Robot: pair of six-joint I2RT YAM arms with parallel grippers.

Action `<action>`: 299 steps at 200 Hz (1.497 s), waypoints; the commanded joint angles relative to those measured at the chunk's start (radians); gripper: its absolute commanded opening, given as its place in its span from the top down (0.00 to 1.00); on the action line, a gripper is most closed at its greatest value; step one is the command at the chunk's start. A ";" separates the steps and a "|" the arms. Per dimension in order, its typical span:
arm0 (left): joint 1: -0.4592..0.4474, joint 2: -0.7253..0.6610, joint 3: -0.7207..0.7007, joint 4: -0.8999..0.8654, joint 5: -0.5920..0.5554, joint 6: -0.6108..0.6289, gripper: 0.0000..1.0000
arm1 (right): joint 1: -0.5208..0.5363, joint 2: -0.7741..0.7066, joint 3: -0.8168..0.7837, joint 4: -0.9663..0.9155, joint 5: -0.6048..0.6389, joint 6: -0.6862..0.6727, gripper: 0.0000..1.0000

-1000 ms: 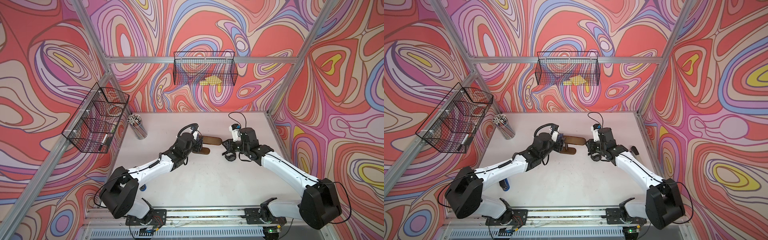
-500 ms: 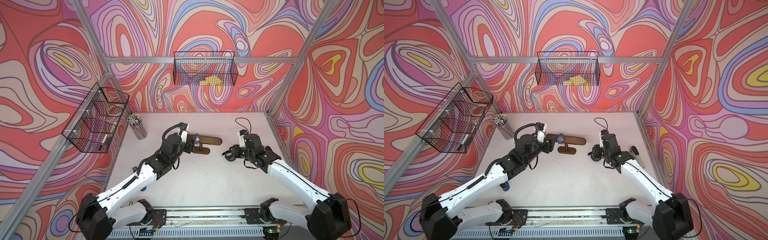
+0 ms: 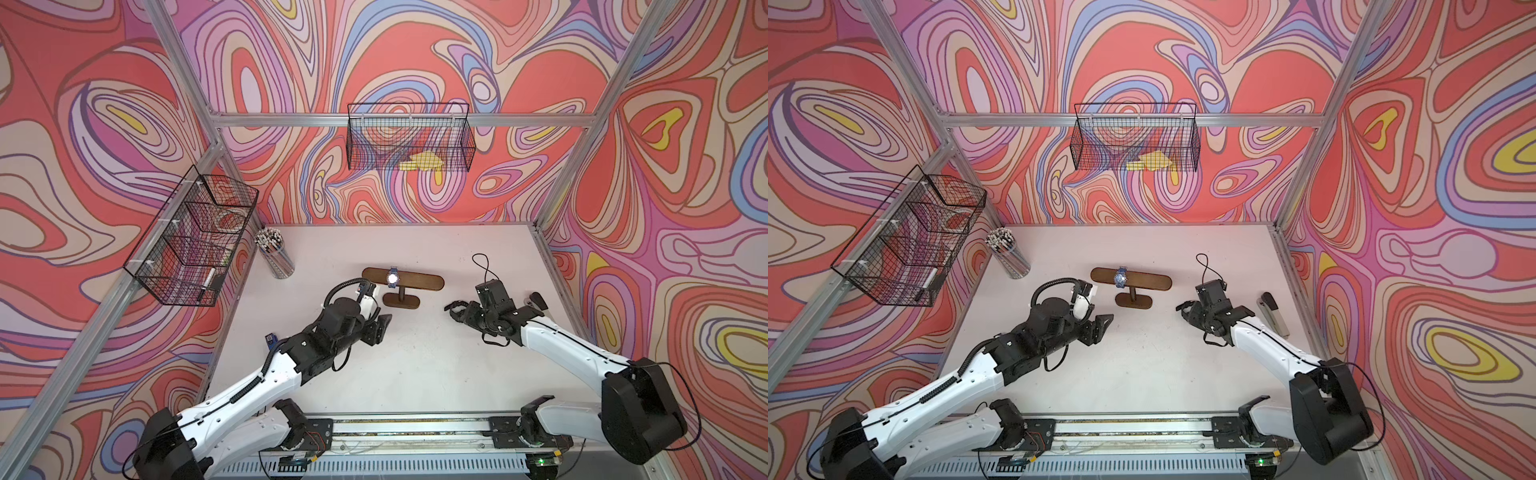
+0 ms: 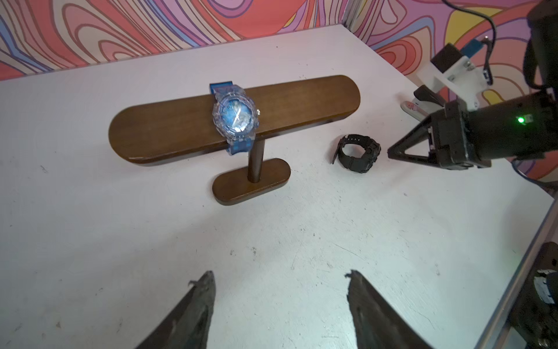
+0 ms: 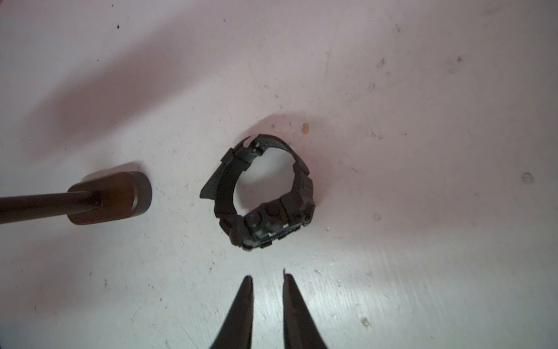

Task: Place watch on stand
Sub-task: Pick up the watch at the center of the board.

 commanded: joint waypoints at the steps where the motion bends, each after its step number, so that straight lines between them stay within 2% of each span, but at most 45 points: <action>1: -0.010 -0.025 -0.033 0.027 0.033 -0.046 0.30 | -0.005 0.031 0.039 0.043 0.053 0.056 0.72; 19: -0.012 -0.032 -0.049 0.031 0.033 -0.050 0.30 | -0.005 0.040 0.049 0.052 0.067 0.067 0.64; 62: -0.013 -0.060 -0.064 0.025 0.039 -0.053 0.31 | -0.005 0.093 0.077 0.016 0.098 0.076 0.51; 101: -0.013 -0.071 -0.079 0.039 0.048 -0.068 0.31 | -0.005 0.164 0.100 0.011 0.111 0.085 0.49; 141: -0.013 -0.059 -0.079 0.051 0.057 -0.070 0.32 | -0.005 0.184 0.108 -0.001 0.100 0.091 0.57; 258: -0.016 -0.044 -0.067 0.071 0.062 -0.070 0.33 | -0.004 0.198 0.098 -0.044 0.054 0.043 0.72; 284: -0.016 -0.051 -0.067 0.065 0.061 -0.072 0.33 | -0.005 0.201 0.086 -0.038 0.053 0.031 0.87; 299: -0.018 -0.056 -0.069 0.064 0.057 -0.072 0.33 | -0.005 0.203 0.081 -0.044 0.059 0.019 0.91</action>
